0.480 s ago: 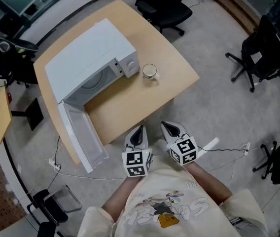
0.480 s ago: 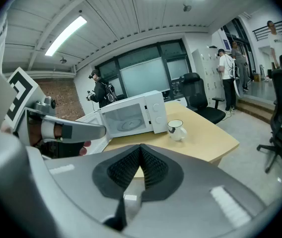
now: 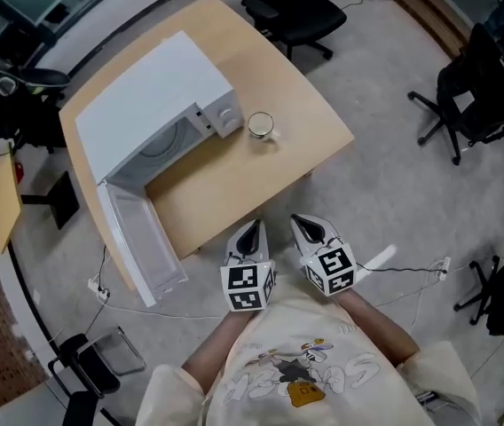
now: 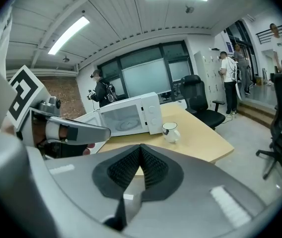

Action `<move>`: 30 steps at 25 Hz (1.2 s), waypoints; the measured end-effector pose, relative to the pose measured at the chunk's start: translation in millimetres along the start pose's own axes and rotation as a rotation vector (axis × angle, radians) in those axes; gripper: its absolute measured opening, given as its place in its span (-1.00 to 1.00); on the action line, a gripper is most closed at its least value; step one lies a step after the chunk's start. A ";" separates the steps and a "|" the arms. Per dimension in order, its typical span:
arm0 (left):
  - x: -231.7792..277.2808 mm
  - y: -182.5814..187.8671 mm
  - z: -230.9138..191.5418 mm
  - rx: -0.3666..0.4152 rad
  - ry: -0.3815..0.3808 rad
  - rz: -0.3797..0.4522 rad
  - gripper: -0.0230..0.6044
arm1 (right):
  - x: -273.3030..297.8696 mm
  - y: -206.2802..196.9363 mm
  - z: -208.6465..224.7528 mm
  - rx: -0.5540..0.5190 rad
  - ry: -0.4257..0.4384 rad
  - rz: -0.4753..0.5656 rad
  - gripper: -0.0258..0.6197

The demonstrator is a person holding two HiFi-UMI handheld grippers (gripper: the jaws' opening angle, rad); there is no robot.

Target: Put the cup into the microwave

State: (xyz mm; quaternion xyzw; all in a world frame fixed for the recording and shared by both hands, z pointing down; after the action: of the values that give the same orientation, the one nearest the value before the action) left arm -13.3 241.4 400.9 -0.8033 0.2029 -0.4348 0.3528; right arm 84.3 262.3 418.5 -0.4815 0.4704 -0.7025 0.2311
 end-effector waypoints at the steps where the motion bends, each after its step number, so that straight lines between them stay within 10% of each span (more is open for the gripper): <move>1: 3.1 0.6 3.6 0.002 0.003 0.002 -0.91 | 0.1 -1.9 2.5 0.000 0.016 -0.008 -0.91; 5: 14.3 4.5 21.2 0.004 -0.009 0.045 -0.90 | 0.8 -9.1 12.9 0.016 0.064 -0.028 -0.76; 13: 82.6 11.9 -19.5 0.080 0.055 0.089 0.00 | 5.7 -12.3 40.4 -0.010 0.055 -0.029 -0.61; 30: 280.5 35.1 -91.7 0.397 -0.063 0.018 0.18 | 55.9 -0.2 73.9 0.128 -0.130 -0.196 -0.72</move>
State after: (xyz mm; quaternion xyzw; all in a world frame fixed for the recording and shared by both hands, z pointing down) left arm 60.2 4.7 564.8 -0.7292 0.1093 -0.4378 0.5144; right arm 126.3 186.5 451.3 -0.5541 0.3595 -0.7174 0.2216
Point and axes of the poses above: the fingertips, and each gripper's own axes: x forward along the fingers, z to its right, y out of its top, the point moved 3 cm from there along -x, backward along the fingers, and after that the axes turned 11 degrees about -x, right-handed, at the moved point
